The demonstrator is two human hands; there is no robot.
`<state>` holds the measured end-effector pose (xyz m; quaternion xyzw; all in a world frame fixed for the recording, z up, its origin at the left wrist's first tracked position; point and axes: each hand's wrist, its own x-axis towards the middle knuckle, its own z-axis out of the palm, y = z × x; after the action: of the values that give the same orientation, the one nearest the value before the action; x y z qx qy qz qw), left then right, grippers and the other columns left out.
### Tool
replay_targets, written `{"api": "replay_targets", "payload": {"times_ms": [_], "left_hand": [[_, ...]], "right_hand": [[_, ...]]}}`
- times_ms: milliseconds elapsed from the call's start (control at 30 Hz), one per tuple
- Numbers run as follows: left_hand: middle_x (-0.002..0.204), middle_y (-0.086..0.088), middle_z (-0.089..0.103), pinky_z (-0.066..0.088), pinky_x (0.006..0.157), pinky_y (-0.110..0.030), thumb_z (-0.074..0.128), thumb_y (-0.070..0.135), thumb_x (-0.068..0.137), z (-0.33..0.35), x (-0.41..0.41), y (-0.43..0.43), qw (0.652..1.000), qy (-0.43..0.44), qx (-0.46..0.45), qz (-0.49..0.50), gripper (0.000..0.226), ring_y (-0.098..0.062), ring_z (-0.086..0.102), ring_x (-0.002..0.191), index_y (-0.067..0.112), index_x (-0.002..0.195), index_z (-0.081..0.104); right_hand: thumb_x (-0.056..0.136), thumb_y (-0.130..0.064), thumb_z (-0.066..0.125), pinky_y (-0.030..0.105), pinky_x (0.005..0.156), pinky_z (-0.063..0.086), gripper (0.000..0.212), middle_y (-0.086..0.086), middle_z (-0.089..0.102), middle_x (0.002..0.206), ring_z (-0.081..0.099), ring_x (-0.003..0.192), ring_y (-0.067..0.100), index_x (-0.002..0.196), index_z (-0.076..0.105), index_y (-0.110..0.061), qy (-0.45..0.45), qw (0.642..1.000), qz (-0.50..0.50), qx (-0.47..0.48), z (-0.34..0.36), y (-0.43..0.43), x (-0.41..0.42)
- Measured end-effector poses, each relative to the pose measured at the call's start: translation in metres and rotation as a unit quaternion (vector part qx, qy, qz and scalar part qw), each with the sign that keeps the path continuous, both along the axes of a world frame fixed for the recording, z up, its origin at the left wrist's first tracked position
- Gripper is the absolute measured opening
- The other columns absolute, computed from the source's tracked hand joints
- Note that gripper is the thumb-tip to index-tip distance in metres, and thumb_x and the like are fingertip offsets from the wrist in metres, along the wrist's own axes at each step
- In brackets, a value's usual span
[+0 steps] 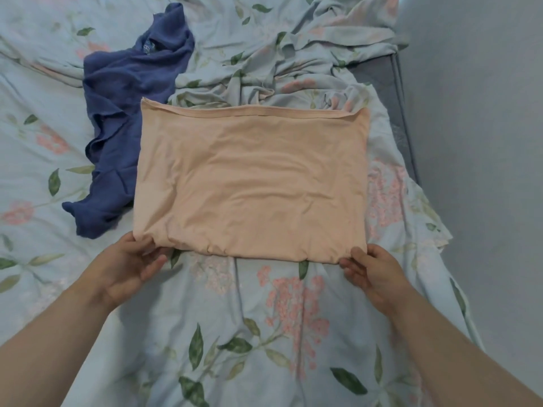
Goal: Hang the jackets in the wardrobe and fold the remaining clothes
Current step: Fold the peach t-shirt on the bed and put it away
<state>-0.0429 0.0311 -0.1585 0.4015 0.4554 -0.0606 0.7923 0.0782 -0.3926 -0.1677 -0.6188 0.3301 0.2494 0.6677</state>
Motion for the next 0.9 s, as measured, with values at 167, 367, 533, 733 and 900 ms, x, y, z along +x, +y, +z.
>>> {"api": "replay_targets", "payload": {"times_ms": [167, 367, 533, 733, 900], "left_hand": [[0.113, -0.027, 0.068, 0.062, 0.067, -0.042, 0.053, 0.012, 0.082, 0.015, -0.014, 0.027, 0.994, 0.063, -0.064, -0.056, 0.036, -0.042, 0.067, 0.105, 0.003, 0.117, 0.06], [0.072, -0.009, 0.068, 0.059, 0.052, -0.029, 0.062, 0.012, 0.086, 0.019, -0.018, 0.039, 0.984, 0.11, 0.082, -0.116, 0.008, -0.018, 0.069, 0.058, 0.008, 0.092, 0.063], [0.078, -0.008, 0.063, 0.059, 0.053, -0.027, 0.064, 0.009, 0.089, 0.008, -0.017, 0.023, 0.986, 0.103, 0.094, -0.086, 0.007, -0.019, 0.064, 0.066, 0.011, 0.093, 0.059], [0.076, -0.008, 0.05, 0.054, 0.045, -0.019, 0.056, 0.008, 0.098, -0.002, -0.019, 0.027, 0.982, 0.131, 0.13, 0.03, 0.013, -0.017, 0.051, 0.066, 0.006, 0.085, 0.054], [0.079, -0.01, 0.053, 0.053, 0.043, -0.019, 0.057, 0.003, 0.096, -0.002, -0.027, 0.025, 0.974, 0.141, 0.166, 0.055, 0.014, -0.018, 0.057, 0.061, 0.005, 0.084, 0.052]], "right_hand": [[0.105, -0.015, 0.042, 0.029, 0.049, 0.059, 0.015, 0.018, 0.069, 0.087, 0.074, 0.065, 0.026, 0.095, 0.052, -0.01, 0.048, 0.983, -0.098, 0.149, 0.017, -0.021, 0.003], [0.095, -0.02, 0.057, 0.029, 0.055, 0.06, 0.014, 0.017, 0.071, 0.081, 0.07, 0.067, 0.024, 0.098, 0.06, -0.007, 0.104, 0.978, -0.023, 0.18, 0.028, -0.029, 0.001], [0.09, -0.007, 0.063, 0.026, 0.054, 0.058, 0.004, 0.011, 0.063, 0.076, 0.063, 0.06, 0.017, 0.093, 0.062, -0.005, 0.108, 0.984, 0.019, 0.142, 0.022, -0.007, 0.004], [0.094, 0.004, 0.056, 0.017, 0.045, 0.052, 0.011, 0.007, 0.059, 0.077, 0.057, 0.051, 0.009, 0.089, 0.058, -0.006, 0.084, 0.993, -0.048, 0.071, 0.017, -0.037, 0.011], [0.092, 0.005, 0.059, 0.017, 0.047, 0.053, 0.008, 0.008, 0.059, 0.079, 0.055, 0.063, 0.012, 0.09, 0.06, -0.002, 0.066, 0.997, -0.038, 0.017, 0.015, -0.049, 0.003]]}}
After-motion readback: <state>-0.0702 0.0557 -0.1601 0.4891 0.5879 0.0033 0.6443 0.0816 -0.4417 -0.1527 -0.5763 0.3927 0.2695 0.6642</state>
